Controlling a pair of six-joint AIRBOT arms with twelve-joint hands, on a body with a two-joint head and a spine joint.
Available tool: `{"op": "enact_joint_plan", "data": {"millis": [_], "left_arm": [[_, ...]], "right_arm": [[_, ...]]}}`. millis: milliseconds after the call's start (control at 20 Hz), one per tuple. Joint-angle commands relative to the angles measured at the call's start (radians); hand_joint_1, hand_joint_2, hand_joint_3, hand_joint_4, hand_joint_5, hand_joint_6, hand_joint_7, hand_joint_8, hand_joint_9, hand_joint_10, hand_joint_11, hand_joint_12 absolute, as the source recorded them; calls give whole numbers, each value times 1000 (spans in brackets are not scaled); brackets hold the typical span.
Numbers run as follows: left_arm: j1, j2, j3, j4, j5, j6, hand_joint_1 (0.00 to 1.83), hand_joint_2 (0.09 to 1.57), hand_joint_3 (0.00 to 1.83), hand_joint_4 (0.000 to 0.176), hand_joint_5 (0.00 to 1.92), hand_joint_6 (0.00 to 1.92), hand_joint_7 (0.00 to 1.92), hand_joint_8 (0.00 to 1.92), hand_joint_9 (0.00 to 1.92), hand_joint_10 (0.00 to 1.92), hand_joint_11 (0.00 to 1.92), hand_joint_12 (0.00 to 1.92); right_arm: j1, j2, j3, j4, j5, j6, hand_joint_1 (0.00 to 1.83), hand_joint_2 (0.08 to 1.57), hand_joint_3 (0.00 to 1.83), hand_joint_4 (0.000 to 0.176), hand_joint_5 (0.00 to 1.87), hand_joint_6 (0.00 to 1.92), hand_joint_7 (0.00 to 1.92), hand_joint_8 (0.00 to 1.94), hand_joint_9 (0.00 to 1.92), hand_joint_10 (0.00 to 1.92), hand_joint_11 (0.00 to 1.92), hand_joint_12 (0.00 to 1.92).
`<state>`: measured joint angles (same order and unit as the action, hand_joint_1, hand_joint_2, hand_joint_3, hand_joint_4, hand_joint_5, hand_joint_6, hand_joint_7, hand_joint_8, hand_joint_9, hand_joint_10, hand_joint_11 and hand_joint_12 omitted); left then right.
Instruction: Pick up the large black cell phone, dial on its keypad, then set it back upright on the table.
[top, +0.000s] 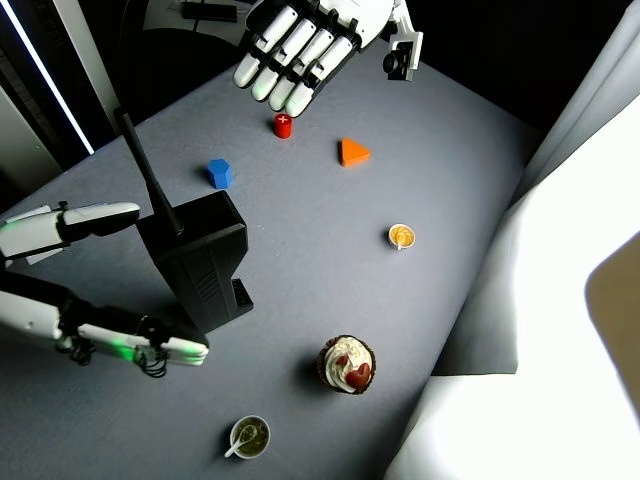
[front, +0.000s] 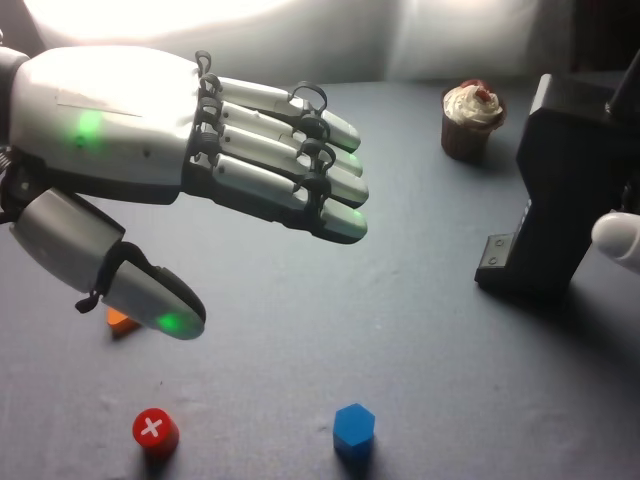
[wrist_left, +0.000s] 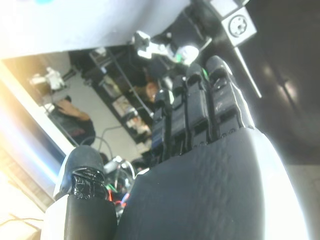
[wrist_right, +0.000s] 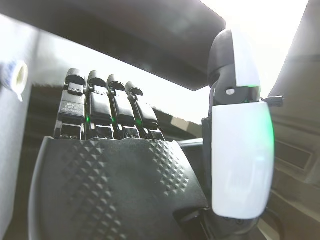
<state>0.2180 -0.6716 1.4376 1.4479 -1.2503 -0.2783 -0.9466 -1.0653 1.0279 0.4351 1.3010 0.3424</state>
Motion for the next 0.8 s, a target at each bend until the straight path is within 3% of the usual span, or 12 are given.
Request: {"op": "enact_joint_plan", "data": {"millis": [0, 400, 750], "left_arm": [[-27, 2, 2, -102, -47, -3, 119, 1192, 0, 33, 191, 1, 173, 2, 174, 4, 0, 315], [-31, 1, 3, -102, -46, -3, 194, 1152, 0, 34, 173, 1, 150, 1, 139, 0, 0, 327], [-35, -1, 3, -102, -42, -4, 195, 1149, 0, 35, 179, 2, 161, 1, 165, 3, 0, 403]], "right_arm": [[14, 3, 9, -14, 116, 10, 956, 944, 0, 0, 0, 0, 0, 0, 0, 0, 0, 0], [100, -29, 55, -16, 68, 3, 735, 919, 0, 0, 0, 0, 0, 0, 0, 0, 19, 10], [138, -45, 75, -30, 45, -9, 845, 905, 0, 0, 0, 0, 0, 0, 0, 0, 22, 14]]}}
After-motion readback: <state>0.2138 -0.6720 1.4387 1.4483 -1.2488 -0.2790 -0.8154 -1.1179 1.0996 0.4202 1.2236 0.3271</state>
